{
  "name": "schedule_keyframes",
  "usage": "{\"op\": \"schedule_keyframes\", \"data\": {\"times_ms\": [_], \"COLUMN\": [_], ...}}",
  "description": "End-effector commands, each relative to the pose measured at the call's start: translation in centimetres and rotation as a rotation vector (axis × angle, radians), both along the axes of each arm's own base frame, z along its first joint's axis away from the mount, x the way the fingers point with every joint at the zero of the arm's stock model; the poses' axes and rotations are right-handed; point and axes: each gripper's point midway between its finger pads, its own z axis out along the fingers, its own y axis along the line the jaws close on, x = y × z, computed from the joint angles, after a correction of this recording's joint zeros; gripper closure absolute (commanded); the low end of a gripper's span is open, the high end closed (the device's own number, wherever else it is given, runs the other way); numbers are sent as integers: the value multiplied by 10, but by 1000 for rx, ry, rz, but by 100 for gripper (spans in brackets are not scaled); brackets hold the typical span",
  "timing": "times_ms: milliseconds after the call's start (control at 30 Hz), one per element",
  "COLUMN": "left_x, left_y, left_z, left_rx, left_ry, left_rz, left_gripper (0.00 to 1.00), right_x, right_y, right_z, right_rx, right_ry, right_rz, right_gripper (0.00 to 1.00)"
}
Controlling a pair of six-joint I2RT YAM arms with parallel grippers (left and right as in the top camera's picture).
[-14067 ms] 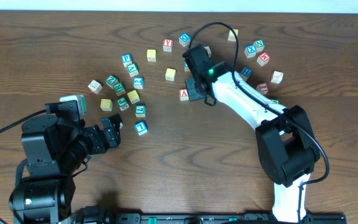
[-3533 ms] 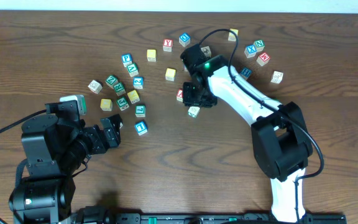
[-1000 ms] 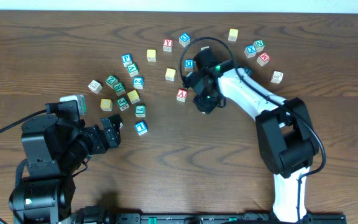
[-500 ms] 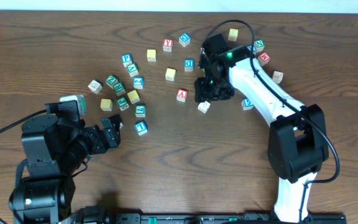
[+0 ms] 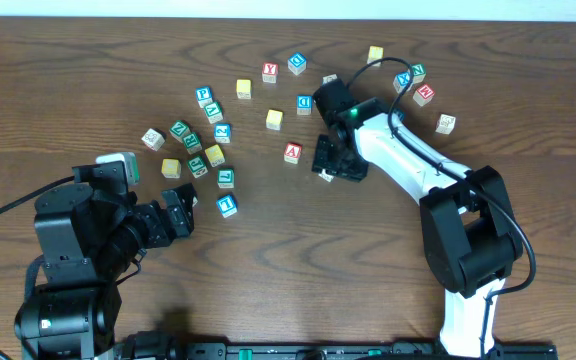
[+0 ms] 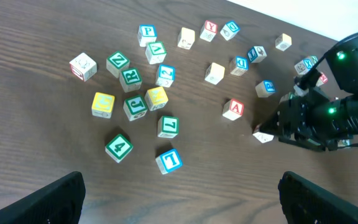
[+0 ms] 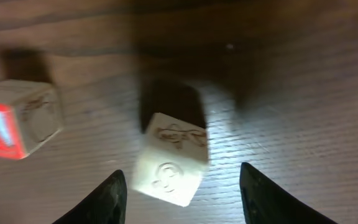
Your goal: Spell out AI2
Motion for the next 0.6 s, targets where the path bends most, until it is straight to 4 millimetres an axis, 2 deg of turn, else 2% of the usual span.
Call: {"op": "schedule_keyframes", "data": {"times_ms": [0,167,333,467,567], "left_x": [0,0,0,0,0], "left_y": [1,1,1,1,1], "left_z": [5,5,5,5,5], "left_rx": [23,23,23,23,23], "left_ry": [-16,-16,-16,-16,-16], "left_rz": [-6,-6,-6,-6,-6], "left_gripper": [2,2,2,2,2], "right_x": [4,8,14,14,16], "right_y": [-6,-6,5,6,-3], "right_z": [3,4,11,14,21], "right_rx": [-22,-18,38,94,113], "right_ry": [-26,-43,-81,-82,-80], "right_rz": [-32,23,247,346,341], "right_gripper": [48,51,51,52,56]}}
